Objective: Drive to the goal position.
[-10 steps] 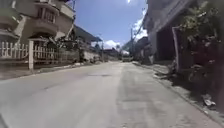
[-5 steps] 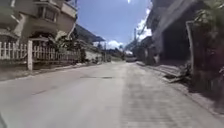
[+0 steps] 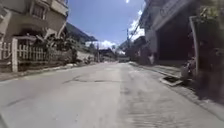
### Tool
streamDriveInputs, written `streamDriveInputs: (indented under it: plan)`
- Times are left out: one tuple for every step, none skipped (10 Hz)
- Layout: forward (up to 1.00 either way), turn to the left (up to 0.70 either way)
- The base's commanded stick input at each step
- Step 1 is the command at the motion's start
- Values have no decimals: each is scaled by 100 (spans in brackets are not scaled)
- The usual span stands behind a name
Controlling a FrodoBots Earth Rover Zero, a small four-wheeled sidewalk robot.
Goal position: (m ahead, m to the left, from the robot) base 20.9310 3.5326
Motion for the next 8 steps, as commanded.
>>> streamDriveInputs:
  plan:
    - [85,1]
    - [85,7]
    - [85,7]
    - [85,9]
    - [85,6]
    - [85,-30]
    - [85,-34]
    - [85,-34]
